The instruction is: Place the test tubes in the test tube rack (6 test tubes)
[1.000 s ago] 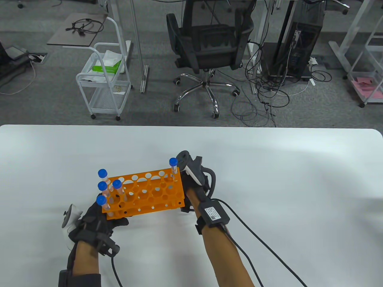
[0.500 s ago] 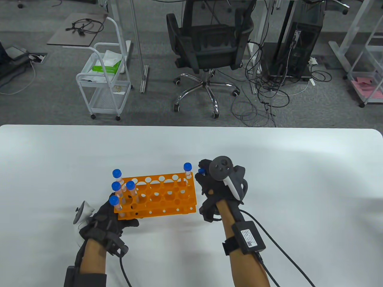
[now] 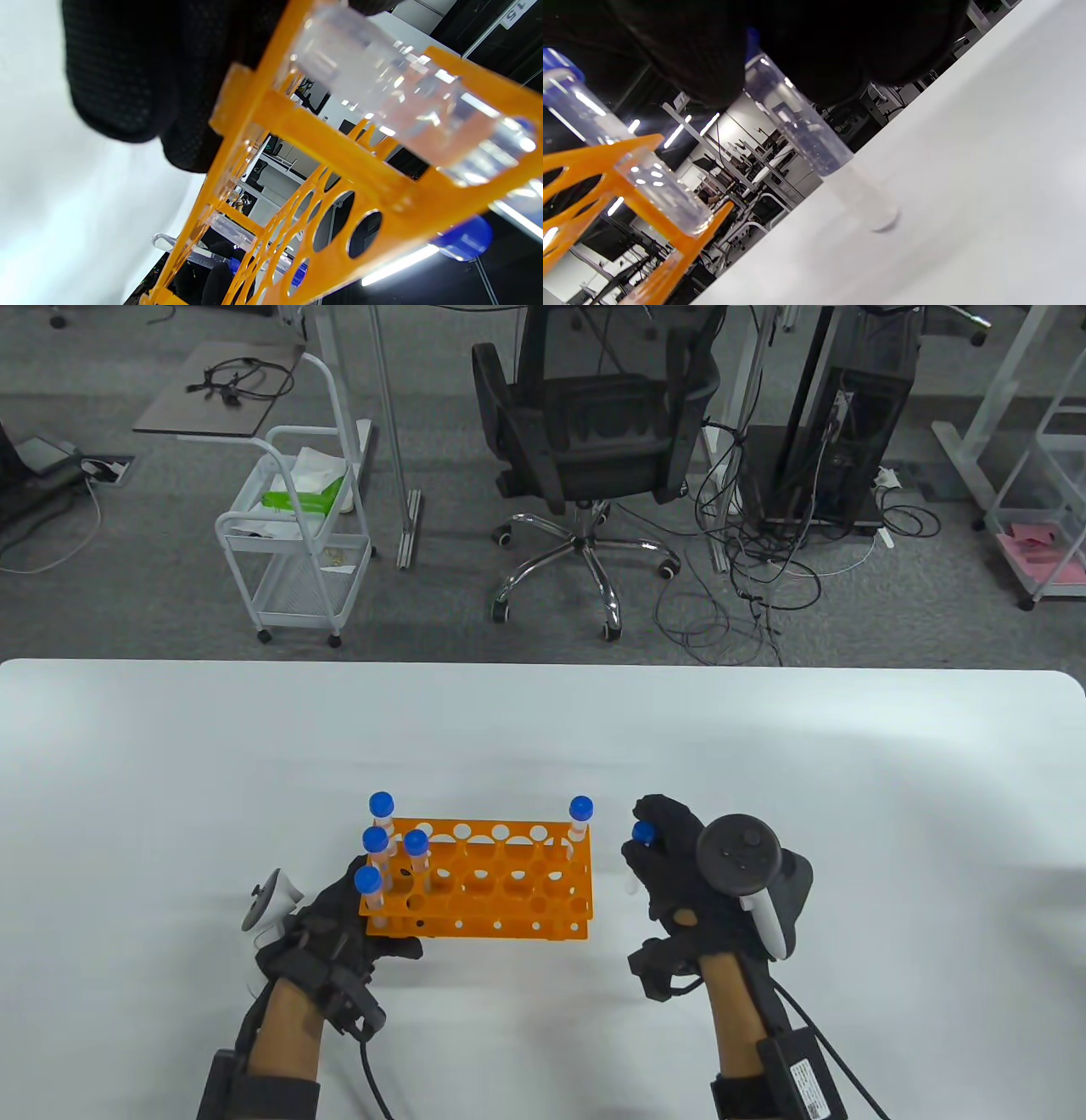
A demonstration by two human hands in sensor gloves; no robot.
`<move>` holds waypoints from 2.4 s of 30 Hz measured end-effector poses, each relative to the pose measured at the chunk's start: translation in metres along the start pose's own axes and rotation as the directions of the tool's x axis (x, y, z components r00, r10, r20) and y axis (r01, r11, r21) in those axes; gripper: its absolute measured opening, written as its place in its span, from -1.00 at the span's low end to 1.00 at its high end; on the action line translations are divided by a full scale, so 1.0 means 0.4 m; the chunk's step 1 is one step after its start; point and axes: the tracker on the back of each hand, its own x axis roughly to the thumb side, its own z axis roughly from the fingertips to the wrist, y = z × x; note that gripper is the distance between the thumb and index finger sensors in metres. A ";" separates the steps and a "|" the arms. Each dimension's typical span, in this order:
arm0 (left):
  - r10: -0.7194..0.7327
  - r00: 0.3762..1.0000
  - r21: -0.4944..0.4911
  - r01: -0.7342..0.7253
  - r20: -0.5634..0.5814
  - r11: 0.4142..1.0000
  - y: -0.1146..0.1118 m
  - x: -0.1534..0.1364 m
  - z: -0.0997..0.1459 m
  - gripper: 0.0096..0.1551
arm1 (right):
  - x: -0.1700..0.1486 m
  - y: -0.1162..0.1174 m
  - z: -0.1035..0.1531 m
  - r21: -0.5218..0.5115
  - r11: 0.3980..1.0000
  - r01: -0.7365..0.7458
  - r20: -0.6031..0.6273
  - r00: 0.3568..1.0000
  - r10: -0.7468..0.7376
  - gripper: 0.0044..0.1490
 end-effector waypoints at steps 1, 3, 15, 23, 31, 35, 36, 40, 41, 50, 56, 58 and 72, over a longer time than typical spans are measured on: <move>-0.005 1.000 0.002 0.005 -0.003 1.000 -0.003 -0.004 -0.002 -0.29 | -0.004 -0.001 0.003 -0.046 0.999 0.015 0.015 1.000 -0.014 -0.23; -0.013 1.000 0.004 0.013 -0.007 1.000 -0.007 -0.009 -0.003 -0.29 | -0.005 -0.003 0.009 -0.033 0.999 0.027 0.027 0.999 -0.026 -0.23; -0.023 1.000 0.000 0.023 -0.016 1.000 -0.019 -0.029 -0.001 -0.29 | 0.055 -0.072 0.064 -0.067 0.995 0.077 0.147 0.987 -0.067 -0.24; -0.016 1.000 0.016 0.016 -0.002 1.000 -0.011 -0.023 0.004 -0.29 | 0.064 -0.092 0.074 -0.055 0.990 0.131 0.180 0.976 -0.120 -0.26; -0.008 1.000 0.017 0.008 0.014 1.000 -0.011 -0.020 0.003 -0.29 | 0.112 -0.100 0.104 0.045 0.988 0.151 0.272 0.949 -0.157 -0.25; -0.025 1.000 0.019 0.025 0.008 1.000 -0.015 -0.020 0.000 -0.29 | 0.142 -0.112 0.130 0.012 0.987 0.159 0.332 0.931 -0.154 -0.25; -0.028 1.000 0.020 0.028 0.008 0.999 -0.016 -0.021 -0.001 -0.29 | 0.148 -0.114 0.136 0.012 0.987 0.162 0.342 0.927 -0.156 -0.25; -0.023 1.000 0.021 0.022 0.008 1.000 -0.016 -0.021 -0.001 -0.29 | 0.168 -0.110 0.154 0.023 0.990 0.142 0.366 0.920 -0.140 -0.25; -0.021 1.000 0.023 0.020 0.010 1.000 -0.016 -0.021 -0.001 -0.29 | 0.171 -0.104 0.154 0.013 0.992 0.124 0.368 0.922 -0.120 -0.25; -0.010 1.000 0.035 0.010 0.013 0.999 -0.016 -0.020 0.000 -0.29 | 0.165 -0.064 0.142 0.019 0.999 0.036 0.355 0.934 -0.040 -0.24; -0.004 1.000 0.037 0.003 0.021 0.999 -0.013 -0.019 0.001 -0.29 | 0.171 -0.024 0.135 0.057 0.997 -0.050 0.351 0.936 0.027 -0.23; -0.001 1.000 0.039 0.000 0.024 0.999 -0.011 -0.018 0.002 -0.29 | 0.167 -0.019 0.132 0.064 0.996 -0.058 0.347 0.937 0.032 -0.23; 0.004 1.000 0.047 -0.005 0.030 0.999 -0.008 -0.018 0.003 -0.29 | 0.144 -0.010 0.113 0.109 0.993 -0.041 0.315 0.949 0.005 -0.21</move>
